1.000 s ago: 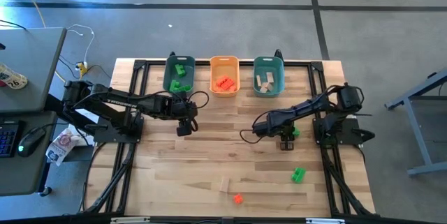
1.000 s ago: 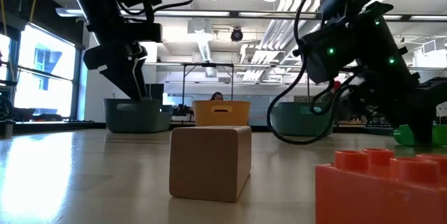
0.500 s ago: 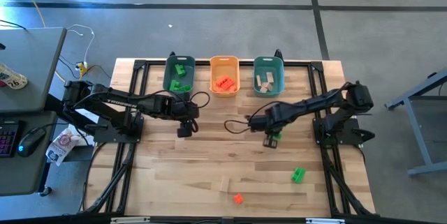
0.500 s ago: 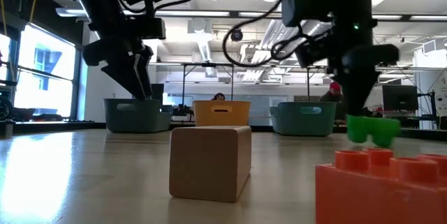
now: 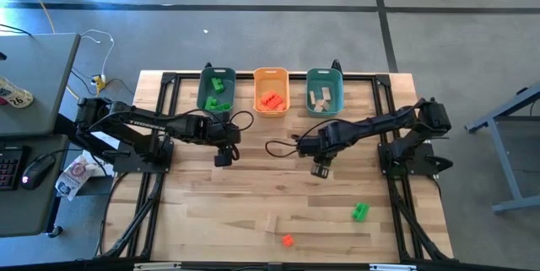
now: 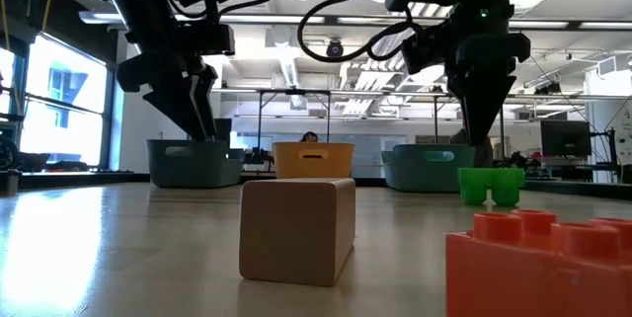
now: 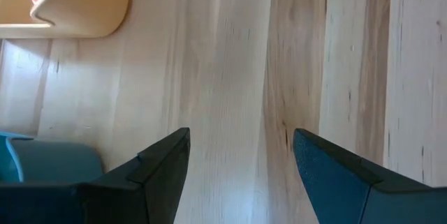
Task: Sort & place blocks by color
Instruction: Put the green game piece into the dark blue bin
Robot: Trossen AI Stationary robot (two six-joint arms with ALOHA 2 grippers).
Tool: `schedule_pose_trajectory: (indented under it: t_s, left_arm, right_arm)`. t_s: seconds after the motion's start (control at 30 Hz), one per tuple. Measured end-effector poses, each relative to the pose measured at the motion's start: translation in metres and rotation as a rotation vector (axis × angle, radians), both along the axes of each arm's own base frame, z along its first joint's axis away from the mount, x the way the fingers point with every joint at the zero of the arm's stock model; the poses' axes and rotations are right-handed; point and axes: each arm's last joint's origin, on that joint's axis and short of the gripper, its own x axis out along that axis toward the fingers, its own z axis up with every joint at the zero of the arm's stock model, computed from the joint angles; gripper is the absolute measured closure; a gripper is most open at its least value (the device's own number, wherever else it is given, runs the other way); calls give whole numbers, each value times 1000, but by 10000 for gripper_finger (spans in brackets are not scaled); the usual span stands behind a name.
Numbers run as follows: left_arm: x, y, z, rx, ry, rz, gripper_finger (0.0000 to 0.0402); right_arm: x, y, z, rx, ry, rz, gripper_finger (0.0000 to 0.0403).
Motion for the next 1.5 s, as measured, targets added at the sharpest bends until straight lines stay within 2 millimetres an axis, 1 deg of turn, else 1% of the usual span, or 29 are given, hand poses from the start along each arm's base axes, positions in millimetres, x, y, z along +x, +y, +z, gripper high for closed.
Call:
schedule_pose_trajectory:
  t_s: [0.37, 0.43, 0.5, 0.63, 1.07, 1.23, 1.37, 1.5]
  left_arm:
    - [0, 0, 0, -1, 1, 0, 161]
    - [0, 0, 0, -1, 1, 0, 161]
    - [0, 0, 0, -1, 1, 0, 161]
    - [0, 0, 0, -1, 1, 0, 161]
    - [0, 0, 0, -1, 1, 0, 161]
    - [0, 0, 0, -1, 1, 0, 161]
    - [0, 0, 0, -1, 1, 0, 161]
    - [0, 0, 0, -1, 0, 1, 161]
  right_arm:
    - [1, -12, 0, 8, 0, -62, 174]
    - [0, -13, -2, 22, -4, -55, 155]
    - [-1, -14, -7, 38, 2, -44, 145]
    - [-5, -14, -18, 45, 1, -35, 142]
    - [-15, -14, -39, 45, 22, -57, 141]
    - [-19, -13, -42, 48, 43, -92, 143]
    - [-19, -13, -42, 63, 42, -92, 159]
    - [-19, -12, -42, 92, 45, -92, 196]
